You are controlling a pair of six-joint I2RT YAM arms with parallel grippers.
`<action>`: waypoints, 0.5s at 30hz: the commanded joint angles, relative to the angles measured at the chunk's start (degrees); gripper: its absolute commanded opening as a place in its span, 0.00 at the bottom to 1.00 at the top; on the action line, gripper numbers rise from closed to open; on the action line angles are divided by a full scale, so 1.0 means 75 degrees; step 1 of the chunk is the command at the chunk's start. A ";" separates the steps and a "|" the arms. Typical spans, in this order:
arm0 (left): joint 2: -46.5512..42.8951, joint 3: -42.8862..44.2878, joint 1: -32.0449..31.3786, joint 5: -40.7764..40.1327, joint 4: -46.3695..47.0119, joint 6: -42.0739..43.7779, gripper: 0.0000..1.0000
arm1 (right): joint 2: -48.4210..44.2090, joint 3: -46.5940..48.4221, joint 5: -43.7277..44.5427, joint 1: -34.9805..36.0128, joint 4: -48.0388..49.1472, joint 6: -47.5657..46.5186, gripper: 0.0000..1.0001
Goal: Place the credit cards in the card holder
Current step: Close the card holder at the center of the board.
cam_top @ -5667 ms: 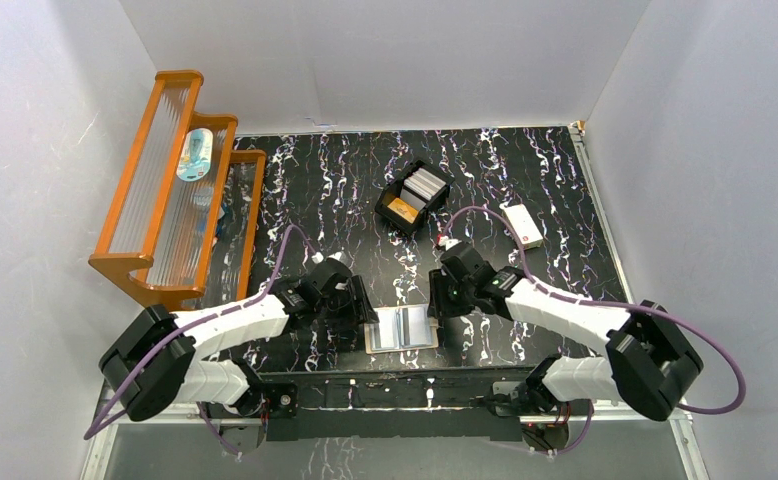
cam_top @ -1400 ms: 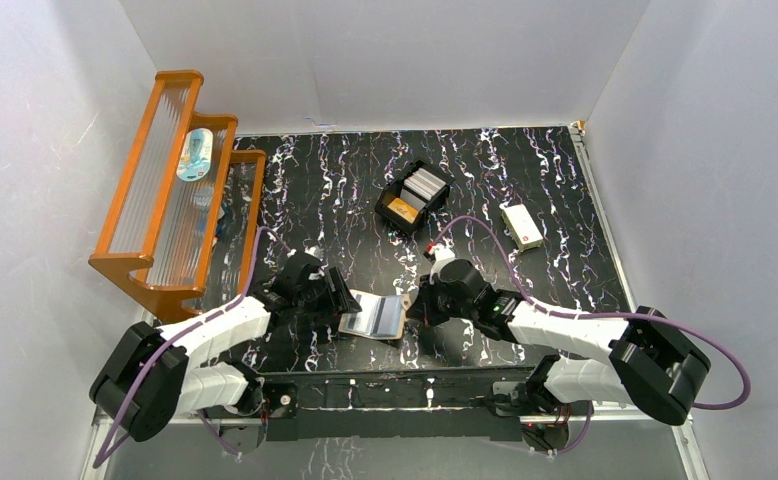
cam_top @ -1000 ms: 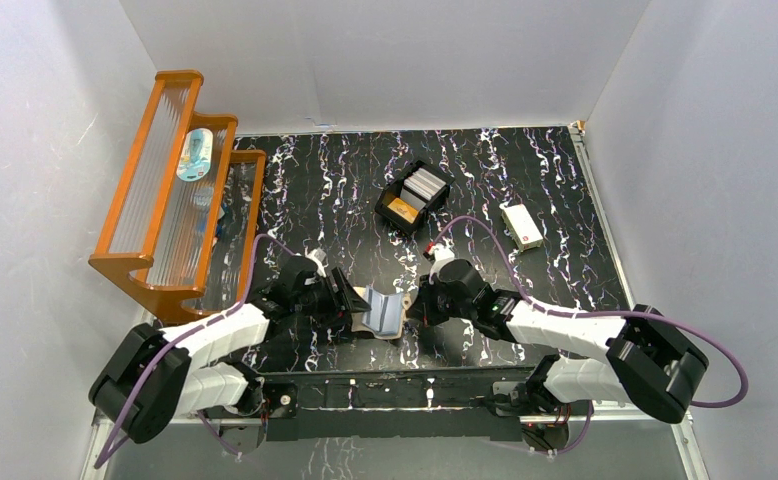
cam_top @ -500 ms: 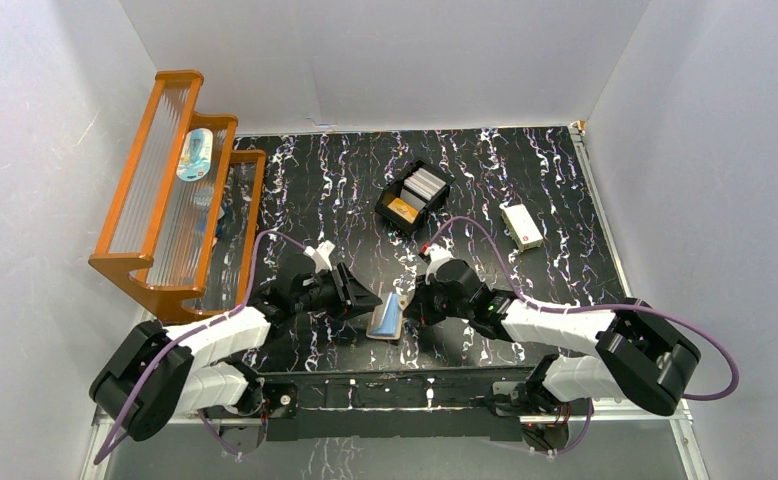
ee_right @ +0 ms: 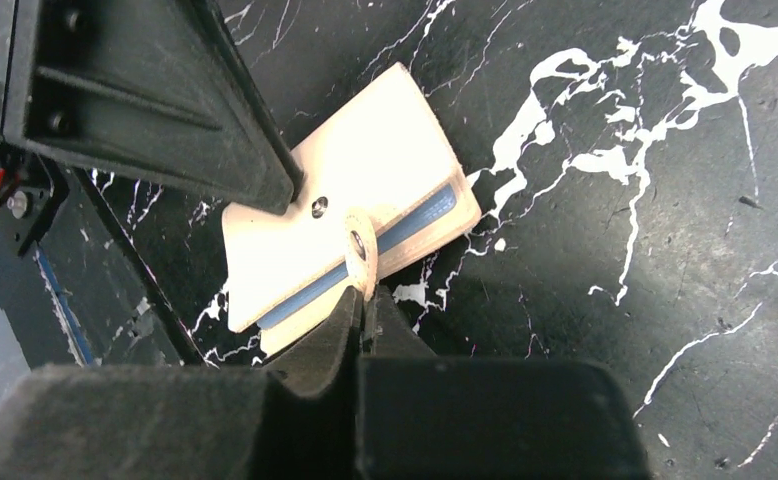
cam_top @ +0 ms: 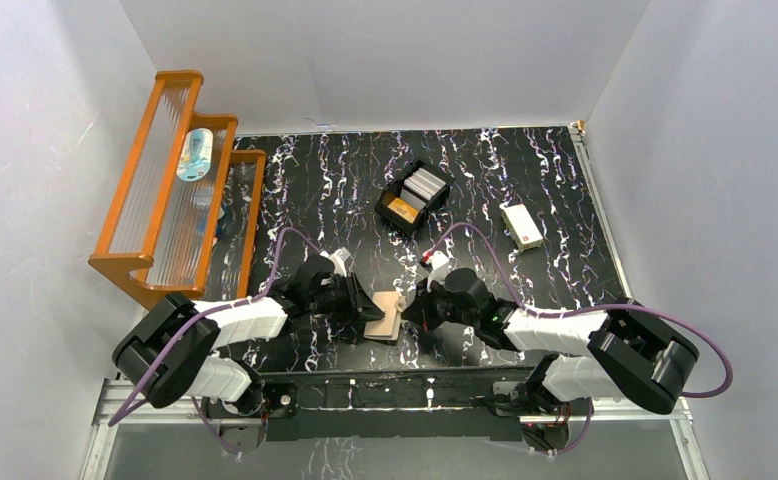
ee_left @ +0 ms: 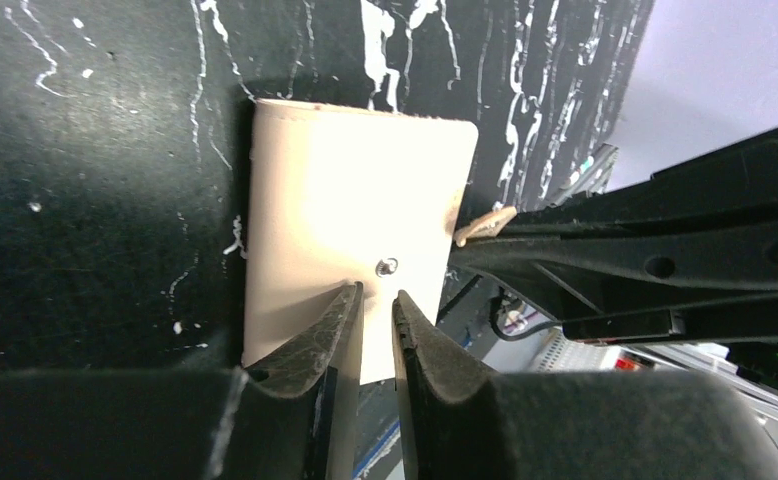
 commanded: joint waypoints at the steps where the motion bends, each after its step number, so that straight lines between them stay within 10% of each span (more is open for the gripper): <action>1: 0.0024 0.0331 -0.0076 -0.0569 -0.0626 0.0504 0.16 | -0.0097 -0.0116 -0.0413 0.0010 0.0937 -0.0396 0.04; 7: 0.0332 0.0413 -0.0117 -0.0957 -0.1011 0.0586 0.16 | 0.0197 0.0447 -0.0874 0.0010 0.0176 -0.0974 0.13; 15: -0.0005 0.0670 -0.0343 -0.1994 -0.2039 0.0620 0.18 | -0.0381 0.1207 -0.0692 0.0011 -0.1645 0.0198 0.49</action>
